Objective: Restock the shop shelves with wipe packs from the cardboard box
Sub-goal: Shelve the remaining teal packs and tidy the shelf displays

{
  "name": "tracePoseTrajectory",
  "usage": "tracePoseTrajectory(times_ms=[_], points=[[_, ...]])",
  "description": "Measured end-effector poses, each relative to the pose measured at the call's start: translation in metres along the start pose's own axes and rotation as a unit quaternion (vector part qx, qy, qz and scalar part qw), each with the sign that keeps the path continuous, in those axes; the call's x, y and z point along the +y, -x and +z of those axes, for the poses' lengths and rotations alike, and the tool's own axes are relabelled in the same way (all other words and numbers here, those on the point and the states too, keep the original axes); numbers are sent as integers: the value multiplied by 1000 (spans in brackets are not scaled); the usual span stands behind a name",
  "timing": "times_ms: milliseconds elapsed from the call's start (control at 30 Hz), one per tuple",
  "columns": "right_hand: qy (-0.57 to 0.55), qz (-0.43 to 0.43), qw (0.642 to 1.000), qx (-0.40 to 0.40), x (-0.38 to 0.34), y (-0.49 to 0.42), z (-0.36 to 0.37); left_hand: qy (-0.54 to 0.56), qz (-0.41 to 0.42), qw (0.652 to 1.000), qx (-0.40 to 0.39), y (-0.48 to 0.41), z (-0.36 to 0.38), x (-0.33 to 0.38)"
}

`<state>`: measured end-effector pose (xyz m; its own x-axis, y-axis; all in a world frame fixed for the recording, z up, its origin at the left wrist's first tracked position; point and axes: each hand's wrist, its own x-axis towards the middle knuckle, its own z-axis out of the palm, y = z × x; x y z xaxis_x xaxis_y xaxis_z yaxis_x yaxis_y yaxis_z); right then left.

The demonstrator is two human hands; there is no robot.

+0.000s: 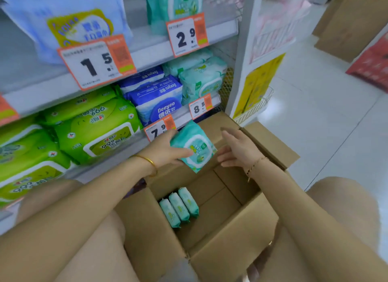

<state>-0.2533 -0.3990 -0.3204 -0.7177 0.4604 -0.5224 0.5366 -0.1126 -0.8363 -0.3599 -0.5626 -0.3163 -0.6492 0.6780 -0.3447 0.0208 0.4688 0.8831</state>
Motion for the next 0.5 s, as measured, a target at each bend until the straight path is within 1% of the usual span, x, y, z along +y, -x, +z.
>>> tracePoseTrajectory(times_ms=[33,67,100,167,200,233,267,367,433,500], points=[[44,-20,999,21,-2,-3,-2,92,-21,995,-19,3,-5,4],[64,-30,997,20,-4,-4,-4,153,-30,987,-32,7,-10,9],[56,-32,998,-5,-7,-5,-4,190,-32,980,-41,9,-14,15],[-20,-26,995,-94,-15,-3,-2,229,-28,972,-49,13,-23,25],[-66,-32,988,-137,-20,-3,-1,247,-27,967,-49,14,-27,30],[-97,-50,980,-168,-25,-3,0,263,-26,963,-46,15,-31,34],[-112,-76,974,-183,-31,-3,0,276,-24,960,-42,17,-35,39],[-103,-141,969,-172,-53,-2,0,264,5,964,-39,20,-47,53],[-98,-172,967,-158,-69,-2,-2,192,50,980,-34,20,-58,64],[-83,-213,962,-147,-87,0,-5,90,110,990,8,20,-70,82]])
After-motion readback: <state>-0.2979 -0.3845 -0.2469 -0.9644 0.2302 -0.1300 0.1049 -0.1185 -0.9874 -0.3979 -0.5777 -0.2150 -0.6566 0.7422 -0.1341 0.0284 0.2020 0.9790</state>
